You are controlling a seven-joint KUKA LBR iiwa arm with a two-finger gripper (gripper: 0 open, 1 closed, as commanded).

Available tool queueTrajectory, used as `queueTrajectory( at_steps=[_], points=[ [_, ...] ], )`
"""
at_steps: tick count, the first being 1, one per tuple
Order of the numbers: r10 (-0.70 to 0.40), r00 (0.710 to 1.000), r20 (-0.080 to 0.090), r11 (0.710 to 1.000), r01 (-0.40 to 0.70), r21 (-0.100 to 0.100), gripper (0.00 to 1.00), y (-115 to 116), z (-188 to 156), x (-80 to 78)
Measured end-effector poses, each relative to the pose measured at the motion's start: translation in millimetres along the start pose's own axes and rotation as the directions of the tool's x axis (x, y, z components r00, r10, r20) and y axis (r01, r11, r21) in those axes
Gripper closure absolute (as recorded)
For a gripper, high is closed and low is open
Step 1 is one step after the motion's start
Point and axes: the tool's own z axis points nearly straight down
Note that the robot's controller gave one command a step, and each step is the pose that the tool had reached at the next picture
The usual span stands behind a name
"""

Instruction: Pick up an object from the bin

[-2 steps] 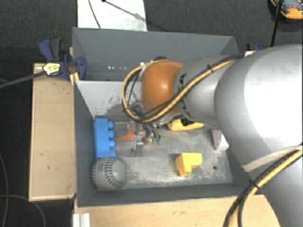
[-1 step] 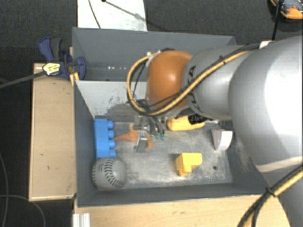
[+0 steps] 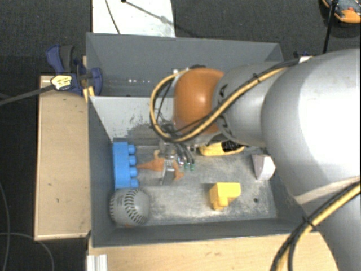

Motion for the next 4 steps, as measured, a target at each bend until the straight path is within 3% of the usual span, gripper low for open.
queueTrajectory(
  at_steps=[1,4],
  points=[
    [0.164,0.986,0.002,0.986,-0.164,-0.001,1.00,4.5,-1.5,-0.2],
    [0.164,0.986,-0.003,0.986,-0.164,0.001,1.00,4.0,-20.3,1.1]
  ],
)
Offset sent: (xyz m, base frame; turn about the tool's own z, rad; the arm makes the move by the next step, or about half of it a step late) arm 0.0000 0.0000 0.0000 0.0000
